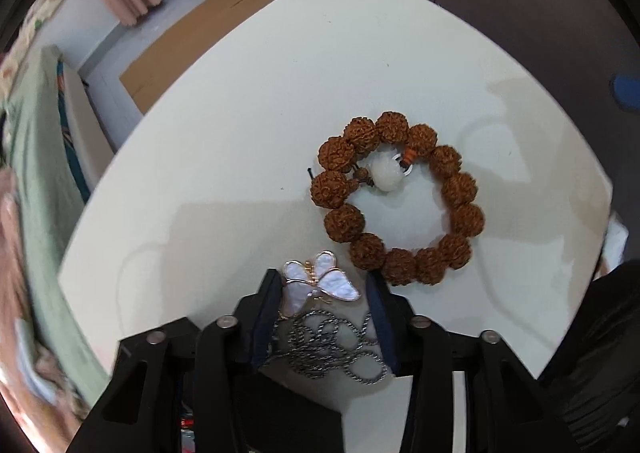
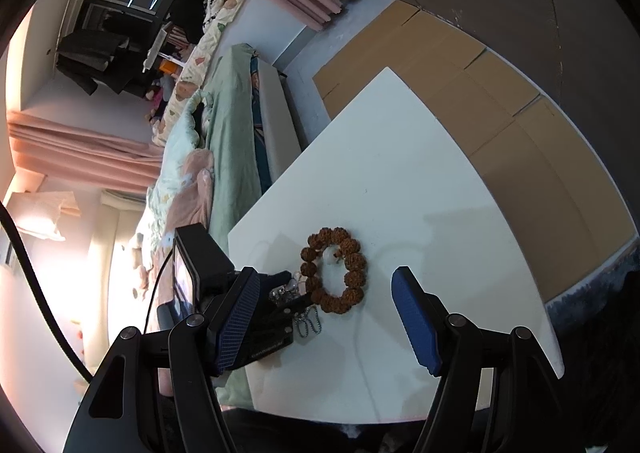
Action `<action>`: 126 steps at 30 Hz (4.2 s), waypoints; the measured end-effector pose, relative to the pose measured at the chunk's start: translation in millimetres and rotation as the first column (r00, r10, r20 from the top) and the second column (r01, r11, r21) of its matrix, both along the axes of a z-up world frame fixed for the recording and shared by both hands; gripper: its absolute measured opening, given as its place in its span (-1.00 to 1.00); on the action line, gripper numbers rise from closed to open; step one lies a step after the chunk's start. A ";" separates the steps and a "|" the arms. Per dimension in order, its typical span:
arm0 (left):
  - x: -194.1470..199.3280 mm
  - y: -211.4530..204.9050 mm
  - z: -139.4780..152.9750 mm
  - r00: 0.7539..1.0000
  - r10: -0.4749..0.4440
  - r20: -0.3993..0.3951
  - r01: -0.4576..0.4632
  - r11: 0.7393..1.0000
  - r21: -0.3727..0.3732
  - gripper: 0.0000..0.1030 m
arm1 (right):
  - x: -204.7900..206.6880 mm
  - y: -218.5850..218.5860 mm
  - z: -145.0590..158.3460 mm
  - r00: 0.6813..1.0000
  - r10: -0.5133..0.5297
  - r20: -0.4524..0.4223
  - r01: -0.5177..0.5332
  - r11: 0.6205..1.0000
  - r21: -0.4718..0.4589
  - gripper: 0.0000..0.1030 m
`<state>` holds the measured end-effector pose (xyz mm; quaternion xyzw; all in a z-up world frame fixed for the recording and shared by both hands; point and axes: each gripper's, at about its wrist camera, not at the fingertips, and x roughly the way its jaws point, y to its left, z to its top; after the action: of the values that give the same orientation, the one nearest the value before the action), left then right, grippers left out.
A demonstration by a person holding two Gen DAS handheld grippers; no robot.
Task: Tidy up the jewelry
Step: 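Lower the butterfly pendant into the box with the left gripper while the right gripper grasps the brown bead bracelet, then carry the brown bead bracelet into the box and open the right gripper, then grasp the loose silver chain on the table with the left gripper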
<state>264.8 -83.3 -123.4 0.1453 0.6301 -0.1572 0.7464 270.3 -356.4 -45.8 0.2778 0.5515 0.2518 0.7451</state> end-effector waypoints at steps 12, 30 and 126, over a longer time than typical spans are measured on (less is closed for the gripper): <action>-13.8 5.3 26.7 0.994 0.066 0.085 -0.059 0.995 -0.081 -0.20 | 3.6 32.3 -21.7 0.998 0.050 -0.034 -0.053 0.995 -0.084 0.34; -47.4 75.8 95.1 0.946 0.243 0.216 -0.203 0.960 -0.191 -0.20 | 17.3 114.8 -63.8 0.989 0.141 -0.037 -0.144 0.909 -0.392 -0.08; -38.8 8.1 50.1 0.989 0.131 0.064 -0.133 0.991 0.017 -0.04 | -10.5 25.3 7.7 0.994 0.038 0.100 -0.021 0.987 -0.160 0.42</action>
<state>226.1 -75.2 -73.2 0.1160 0.6161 -0.0963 0.7731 259.8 -331.2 -38.1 0.1959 0.5347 0.2320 0.7886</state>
